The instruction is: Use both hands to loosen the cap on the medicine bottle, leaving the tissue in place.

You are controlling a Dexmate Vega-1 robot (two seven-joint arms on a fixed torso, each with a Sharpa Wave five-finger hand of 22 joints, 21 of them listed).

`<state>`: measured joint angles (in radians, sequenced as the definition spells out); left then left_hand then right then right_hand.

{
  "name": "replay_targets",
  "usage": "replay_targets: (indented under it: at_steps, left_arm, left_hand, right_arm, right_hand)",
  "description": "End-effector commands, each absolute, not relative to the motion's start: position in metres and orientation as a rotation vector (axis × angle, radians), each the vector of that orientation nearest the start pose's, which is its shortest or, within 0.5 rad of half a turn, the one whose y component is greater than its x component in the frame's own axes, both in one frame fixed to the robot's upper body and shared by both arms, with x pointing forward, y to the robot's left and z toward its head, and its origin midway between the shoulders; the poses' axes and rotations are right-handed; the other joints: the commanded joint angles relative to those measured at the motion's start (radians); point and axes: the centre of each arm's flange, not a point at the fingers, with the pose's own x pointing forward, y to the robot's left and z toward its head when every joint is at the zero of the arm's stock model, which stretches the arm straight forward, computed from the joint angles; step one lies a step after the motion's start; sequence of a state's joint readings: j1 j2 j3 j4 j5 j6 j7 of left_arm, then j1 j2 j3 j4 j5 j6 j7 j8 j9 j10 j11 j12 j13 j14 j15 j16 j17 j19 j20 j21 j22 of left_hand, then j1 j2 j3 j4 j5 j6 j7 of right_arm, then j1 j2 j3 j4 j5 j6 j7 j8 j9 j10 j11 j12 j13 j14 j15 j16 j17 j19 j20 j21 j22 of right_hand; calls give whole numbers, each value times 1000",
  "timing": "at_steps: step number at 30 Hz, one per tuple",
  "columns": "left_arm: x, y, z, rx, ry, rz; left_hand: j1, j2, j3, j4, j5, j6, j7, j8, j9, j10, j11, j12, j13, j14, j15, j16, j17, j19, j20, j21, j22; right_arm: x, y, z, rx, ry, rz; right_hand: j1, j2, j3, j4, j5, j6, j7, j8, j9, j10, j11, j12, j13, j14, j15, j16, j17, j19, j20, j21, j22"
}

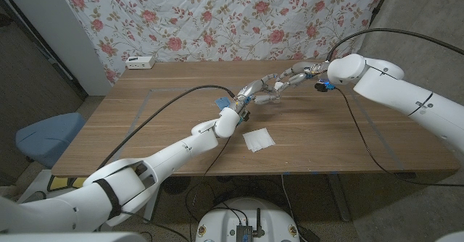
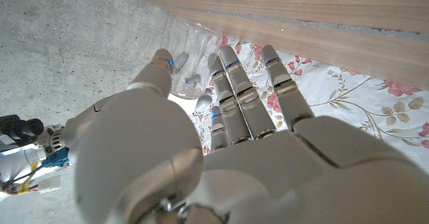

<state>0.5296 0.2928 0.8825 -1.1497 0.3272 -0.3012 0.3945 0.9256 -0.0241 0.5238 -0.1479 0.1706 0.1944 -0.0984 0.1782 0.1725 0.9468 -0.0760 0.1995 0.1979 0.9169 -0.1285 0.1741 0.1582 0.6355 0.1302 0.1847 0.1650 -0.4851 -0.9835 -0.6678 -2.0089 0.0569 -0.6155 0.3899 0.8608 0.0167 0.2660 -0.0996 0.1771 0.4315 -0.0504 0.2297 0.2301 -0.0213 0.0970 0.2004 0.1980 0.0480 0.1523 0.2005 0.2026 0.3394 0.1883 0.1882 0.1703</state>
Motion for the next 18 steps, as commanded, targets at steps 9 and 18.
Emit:
replay_targets:
  at_steps: [9, 18]
  left_arm:
    - [636, 25, -9, 867, -974, -241]
    - [635, 24, -8, 871, -979, -244]
  left_hand:
    - [9, 9, 6, -1, 8, 5, -6, 6, 2, 63, -51, 5, 4, 7, -76, -1, 3, -4, -2, 2, 3]
    - [10, 9, 6, -1, 7, 7, -6, 6, 2, 63, -52, 4, 4, 9, -76, 0, 4, -3, -1, 2, 3]
  right_arm:
    - [559, -225, 101, -1193, -252, 277]
    - [558, -223, 99, -1211, -257, 250]
  right_hand:
    - [-38, -6, -19, 7, 5, 62, 19, 32, 11, 19, 22, 9, 2, 15, 19, 12, 1, 9, 3, 6, 2]
    - [-39, -6, -19, 2, 7, 77, 16, 39, 14, 29, 25, 11, 2, 24, 20, 15, -1, 14, 2, 7, 2]
